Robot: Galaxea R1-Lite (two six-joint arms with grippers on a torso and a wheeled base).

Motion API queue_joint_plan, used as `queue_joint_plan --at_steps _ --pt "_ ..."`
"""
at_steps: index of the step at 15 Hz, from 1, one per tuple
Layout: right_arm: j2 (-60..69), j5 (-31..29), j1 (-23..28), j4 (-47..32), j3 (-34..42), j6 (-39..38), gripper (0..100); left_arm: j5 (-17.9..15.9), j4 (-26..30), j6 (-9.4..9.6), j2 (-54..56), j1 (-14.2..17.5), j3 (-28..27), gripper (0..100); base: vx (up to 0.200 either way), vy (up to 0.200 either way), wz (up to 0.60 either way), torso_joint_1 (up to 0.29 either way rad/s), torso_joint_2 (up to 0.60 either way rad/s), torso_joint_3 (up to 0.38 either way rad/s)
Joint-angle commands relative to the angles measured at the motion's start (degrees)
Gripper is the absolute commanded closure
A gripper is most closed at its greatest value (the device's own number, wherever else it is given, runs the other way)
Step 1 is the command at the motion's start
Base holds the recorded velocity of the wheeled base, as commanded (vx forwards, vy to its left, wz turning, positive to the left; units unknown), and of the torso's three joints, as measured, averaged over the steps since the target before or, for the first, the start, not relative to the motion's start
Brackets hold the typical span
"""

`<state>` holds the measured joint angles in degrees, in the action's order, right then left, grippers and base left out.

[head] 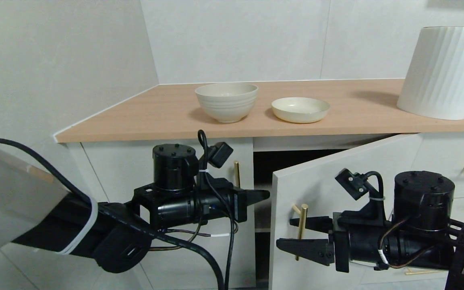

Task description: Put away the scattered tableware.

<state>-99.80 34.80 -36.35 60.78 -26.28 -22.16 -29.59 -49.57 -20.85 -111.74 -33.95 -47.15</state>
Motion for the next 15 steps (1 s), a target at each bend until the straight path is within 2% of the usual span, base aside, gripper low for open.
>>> queue_joint_plan --at_steps 1,2,7,10,12,13,14,15 --pt "0.4 0.0 -0.03 -0.05 0.27 0.01 0 2.16 -2.99 0.02 -4.89 -1.56 -0.92 100 0.0 0.0 0.0 0.0 0.0 0.0" --pt "0.58 0.0 0.05 -0.14 0.88 0.01 0 2.6 -4.4 0.02 -5.86 -2.7 -1.01 100 0.0 0.0 0.0 0.0 0.0 0.0" --pt "0.93 -0.53 2.34 -0.05 1.15 0.45 0 2.69 -7.21 -0.07 -6.83 -3.93 -1.8 100 0.0 0.0 0.0 0.0 0.0 0.0" --pt "4.0 -0.53 6.47 -0.14 1.76 0.45 0 2.78 -7.3 0.02 -6.91 -4.55 -1.98 100 0.0 0.0 0.0 0.0 0.0 0.0" --pt "7.52 -0.53 8.49 -0.23 5.63 0.89 0 2.69 -7.21 -0.07 -7.09 -4.55 -2.5 100 0.0 0.0 0.0 0.0 0.0 0.0" --pt "9.89 -0.79 8.75 -0.93 8.62 3.44 0 2.69 -7.3 -0.07 -7.0 -4.63 -2.42 100 0.0 0.0 0.0 0.0 0.0 0.0" --pt "11.12 -1.41 8.84 -1.54 9.76 4.67 0 2.69 -7.3 -0.07 -7.0 -4.63 -2.42 100 0.0 0.0 0.0 0.0 0.0 0.0" --pt "13.94 -6.06 8.75 -4.36 11.08 5.73 0 2.69 -7.21 -0.07 -7.09 -4.72 -2.42 100 0.0 0.0 0.0 0.0 0.0 0.0"
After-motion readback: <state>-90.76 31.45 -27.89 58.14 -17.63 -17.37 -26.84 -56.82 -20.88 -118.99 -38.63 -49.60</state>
